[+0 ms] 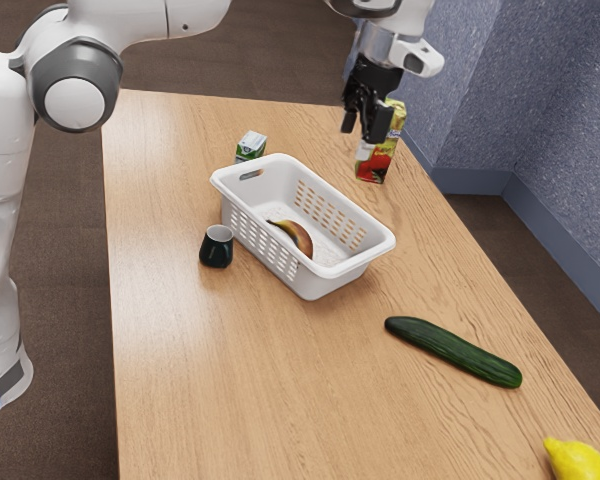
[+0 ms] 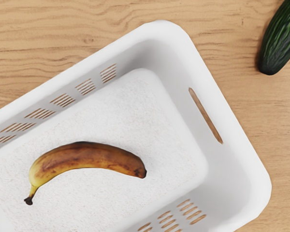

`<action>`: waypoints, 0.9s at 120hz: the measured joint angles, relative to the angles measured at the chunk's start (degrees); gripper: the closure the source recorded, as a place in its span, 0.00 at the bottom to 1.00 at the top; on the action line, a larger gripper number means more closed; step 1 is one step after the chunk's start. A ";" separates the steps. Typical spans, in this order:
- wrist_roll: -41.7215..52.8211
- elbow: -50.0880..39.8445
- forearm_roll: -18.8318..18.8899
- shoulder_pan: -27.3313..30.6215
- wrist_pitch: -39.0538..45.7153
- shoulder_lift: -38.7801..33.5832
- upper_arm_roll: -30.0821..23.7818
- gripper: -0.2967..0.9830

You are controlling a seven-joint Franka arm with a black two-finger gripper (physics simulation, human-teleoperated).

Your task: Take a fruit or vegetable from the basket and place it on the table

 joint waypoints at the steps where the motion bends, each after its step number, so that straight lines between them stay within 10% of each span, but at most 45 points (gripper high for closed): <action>1: 0.02 0.00 0.00 0.00 0.06 0.00 0.01 0.23; 88: 1.30 9.35 -0.41 -0.01 -2.98 -2.53 1.30 0.23; 108: 16.58 7.78 -0.02 -0.51 -1.41 -1.32 -0.56 0.23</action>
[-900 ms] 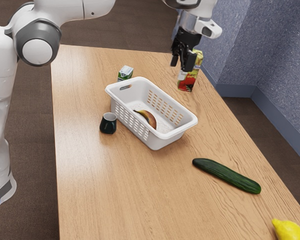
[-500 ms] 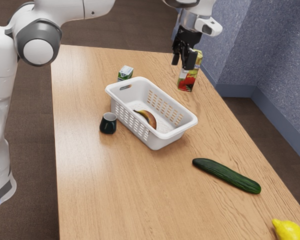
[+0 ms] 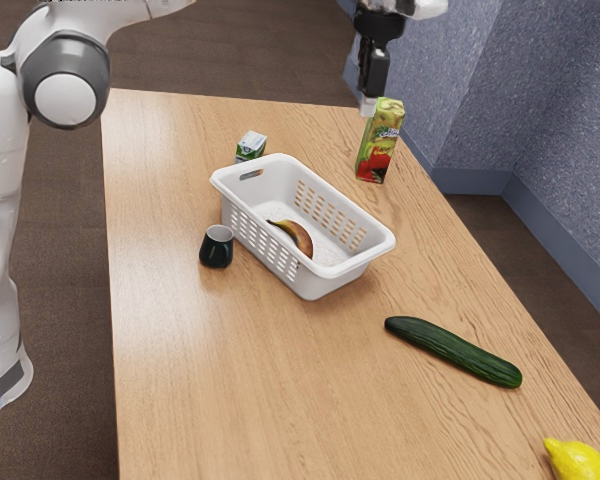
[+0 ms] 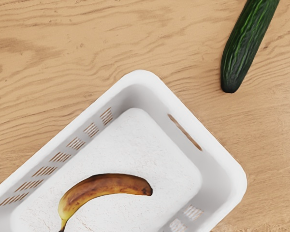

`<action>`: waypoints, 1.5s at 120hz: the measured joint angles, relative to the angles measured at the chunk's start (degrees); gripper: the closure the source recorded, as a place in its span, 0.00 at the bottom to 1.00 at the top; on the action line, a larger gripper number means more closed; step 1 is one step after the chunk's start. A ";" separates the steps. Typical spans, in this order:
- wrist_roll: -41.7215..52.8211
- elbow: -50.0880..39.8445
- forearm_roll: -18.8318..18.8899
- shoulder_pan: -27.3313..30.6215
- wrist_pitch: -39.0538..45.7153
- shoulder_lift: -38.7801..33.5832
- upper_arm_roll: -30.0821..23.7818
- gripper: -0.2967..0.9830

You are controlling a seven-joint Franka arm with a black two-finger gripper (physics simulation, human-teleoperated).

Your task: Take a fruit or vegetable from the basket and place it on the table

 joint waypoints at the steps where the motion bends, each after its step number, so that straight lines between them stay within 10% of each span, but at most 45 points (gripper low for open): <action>1: 0.80 -0.19 0.00 0.01 0.07 0.11 -0.03 0.23; 35: 23.20 -30.08 1.21 0.38 9.73 -13.88 0.50 0.23; 180: 52.65 -54.53 3.80 0.08 39.96 -11.32 5.17 0.23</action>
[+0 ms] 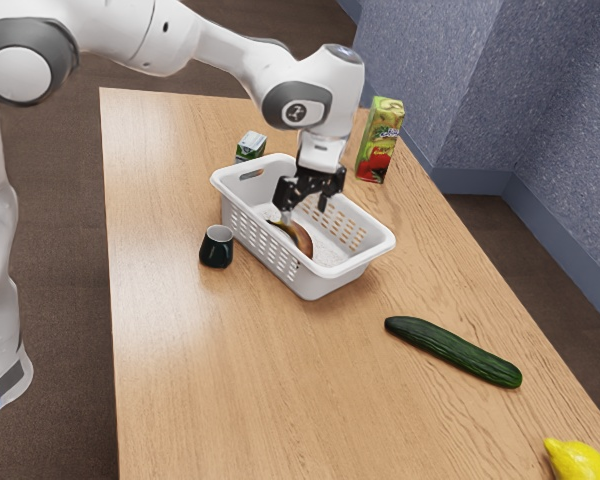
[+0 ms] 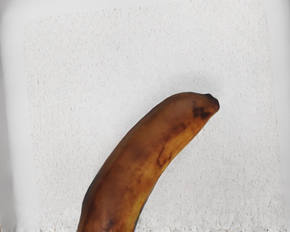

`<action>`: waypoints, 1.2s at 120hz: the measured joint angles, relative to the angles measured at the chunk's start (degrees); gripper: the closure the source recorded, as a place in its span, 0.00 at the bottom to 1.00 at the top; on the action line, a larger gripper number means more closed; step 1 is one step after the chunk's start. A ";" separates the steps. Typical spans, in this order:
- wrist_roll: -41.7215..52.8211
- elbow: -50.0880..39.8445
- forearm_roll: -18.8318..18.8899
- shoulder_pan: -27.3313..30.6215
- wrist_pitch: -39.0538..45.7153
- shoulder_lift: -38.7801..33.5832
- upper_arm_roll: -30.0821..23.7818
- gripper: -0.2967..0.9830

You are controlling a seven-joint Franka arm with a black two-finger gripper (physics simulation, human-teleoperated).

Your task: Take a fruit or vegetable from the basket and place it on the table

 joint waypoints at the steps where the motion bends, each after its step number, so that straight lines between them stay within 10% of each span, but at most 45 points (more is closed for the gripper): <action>1: 0.06 -0.08 0.00 0.09 0.07 -0.03 0.00 0.23; 144: 3.52 -6.43 0.00 0.72 7.40 -0.46 -0.09 0.23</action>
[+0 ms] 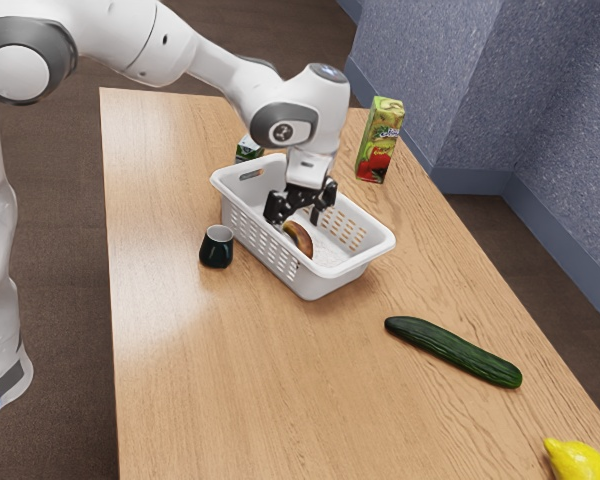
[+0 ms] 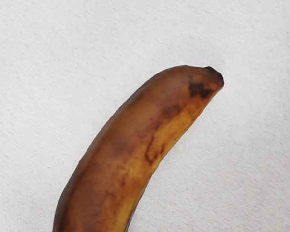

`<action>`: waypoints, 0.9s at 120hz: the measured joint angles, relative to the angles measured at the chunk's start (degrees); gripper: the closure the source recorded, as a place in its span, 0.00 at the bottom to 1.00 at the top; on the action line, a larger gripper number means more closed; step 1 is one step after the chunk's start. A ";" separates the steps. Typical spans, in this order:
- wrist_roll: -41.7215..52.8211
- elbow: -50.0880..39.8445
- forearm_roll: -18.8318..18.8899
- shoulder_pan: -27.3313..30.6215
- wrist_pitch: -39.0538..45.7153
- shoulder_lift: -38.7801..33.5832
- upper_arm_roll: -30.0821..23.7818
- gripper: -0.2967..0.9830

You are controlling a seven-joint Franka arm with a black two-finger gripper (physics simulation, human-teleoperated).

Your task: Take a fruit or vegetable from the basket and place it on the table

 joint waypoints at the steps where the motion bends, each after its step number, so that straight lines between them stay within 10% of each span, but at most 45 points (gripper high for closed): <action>1: 0.01 -0.02 0.00 -0.01 0.03 0.00 0.00 0.23; 108: 0.40 -2.39 -0.23 -0.20 3.01 0.61 0.00 0.23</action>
